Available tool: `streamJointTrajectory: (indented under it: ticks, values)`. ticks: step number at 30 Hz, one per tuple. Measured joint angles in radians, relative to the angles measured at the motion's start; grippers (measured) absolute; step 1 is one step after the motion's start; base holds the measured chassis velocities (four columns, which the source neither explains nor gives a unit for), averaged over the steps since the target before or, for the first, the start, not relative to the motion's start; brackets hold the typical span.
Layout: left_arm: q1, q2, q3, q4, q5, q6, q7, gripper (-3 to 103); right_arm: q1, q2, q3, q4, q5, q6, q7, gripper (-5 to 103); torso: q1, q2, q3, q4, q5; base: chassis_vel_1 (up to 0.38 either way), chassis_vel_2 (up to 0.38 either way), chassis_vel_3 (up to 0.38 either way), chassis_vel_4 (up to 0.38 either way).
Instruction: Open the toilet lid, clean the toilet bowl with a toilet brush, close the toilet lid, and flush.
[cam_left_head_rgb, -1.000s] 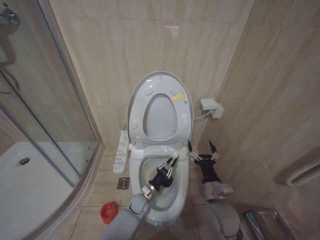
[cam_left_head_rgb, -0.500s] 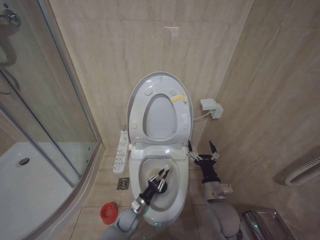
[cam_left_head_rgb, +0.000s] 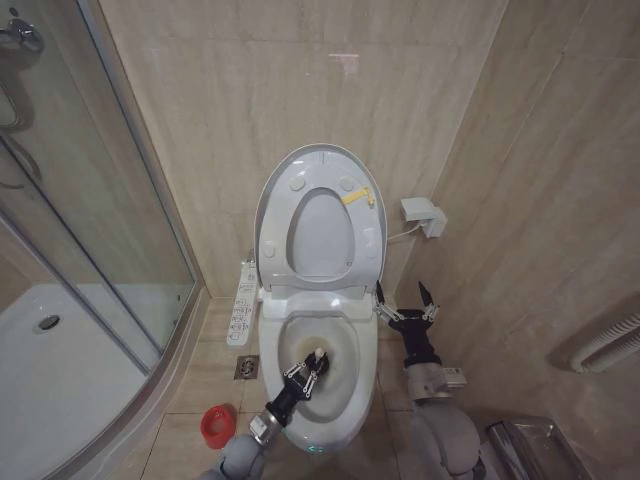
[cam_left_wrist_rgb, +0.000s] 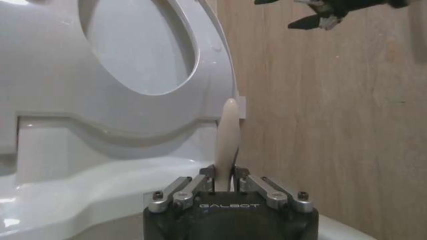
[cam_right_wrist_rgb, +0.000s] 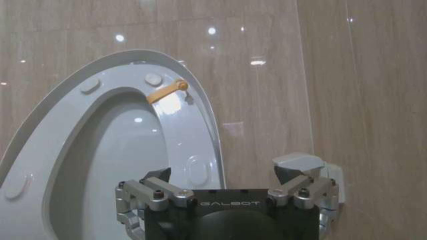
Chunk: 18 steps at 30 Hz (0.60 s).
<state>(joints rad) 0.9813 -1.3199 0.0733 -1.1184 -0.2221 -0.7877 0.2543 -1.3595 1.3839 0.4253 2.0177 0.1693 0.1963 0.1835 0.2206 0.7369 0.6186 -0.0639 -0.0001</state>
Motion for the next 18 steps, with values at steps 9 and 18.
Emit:
streamJointTrajectory:
  ticks: [9, 18]
  values:
    - [-0.101, -0.048, 0.012, 0.000, 0.008, 0.026, 0.006, 18, 0.000, 0.000, 0.000, 0.000, 0.000, 0.000, 0.000, 100, 0.000, 0.000, 0.000, -0.0003, 0.0002, 0.000, 0.000, 0.000, 0.000]
    - [-0.133, -0.097, 0.026, 0.025, 0.018, 0.034, -0.003, 18, 0.000, 0.000, 0.000, 0.000, 0.000, 0.000, 0.000, 100, 0.000, 0.000, 0.000, 0.0001, 0.0002, 0.000, 0.000, 0.000, 0.000]
